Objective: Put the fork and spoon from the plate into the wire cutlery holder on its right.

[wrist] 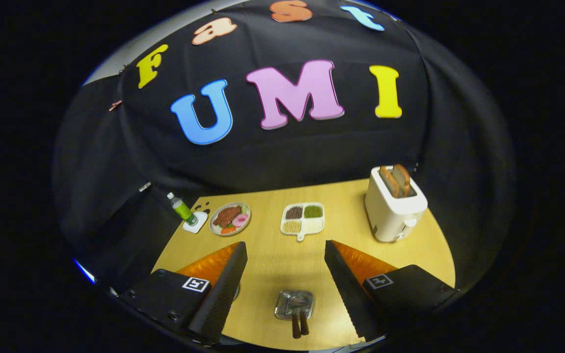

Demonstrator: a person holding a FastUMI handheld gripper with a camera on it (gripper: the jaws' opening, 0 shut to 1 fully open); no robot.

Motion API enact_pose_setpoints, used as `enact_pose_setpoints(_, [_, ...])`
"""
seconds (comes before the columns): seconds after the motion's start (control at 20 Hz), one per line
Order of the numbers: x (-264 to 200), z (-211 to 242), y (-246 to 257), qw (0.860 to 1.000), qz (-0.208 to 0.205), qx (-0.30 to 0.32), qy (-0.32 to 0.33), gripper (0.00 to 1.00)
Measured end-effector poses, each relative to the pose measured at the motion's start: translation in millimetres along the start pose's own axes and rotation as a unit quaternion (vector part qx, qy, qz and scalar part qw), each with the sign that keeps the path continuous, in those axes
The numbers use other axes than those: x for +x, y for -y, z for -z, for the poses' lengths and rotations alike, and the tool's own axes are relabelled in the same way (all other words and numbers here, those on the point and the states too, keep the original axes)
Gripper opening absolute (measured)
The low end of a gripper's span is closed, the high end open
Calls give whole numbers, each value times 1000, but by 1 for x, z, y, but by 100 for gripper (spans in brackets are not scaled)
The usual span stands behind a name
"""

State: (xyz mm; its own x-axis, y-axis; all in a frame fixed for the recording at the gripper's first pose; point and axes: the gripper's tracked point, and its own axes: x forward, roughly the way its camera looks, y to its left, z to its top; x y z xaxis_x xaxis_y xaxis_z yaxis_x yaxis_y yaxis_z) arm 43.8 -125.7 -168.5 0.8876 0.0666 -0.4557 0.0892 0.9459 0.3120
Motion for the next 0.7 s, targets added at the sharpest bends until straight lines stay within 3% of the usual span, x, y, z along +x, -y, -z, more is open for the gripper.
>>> enact_pose_setpoints(0.25, [-47,-64,0,990,29,-53,126,99])
enact_pose_setpoints(0.7, [-79,-101,-16,966,44,-129,222,99])
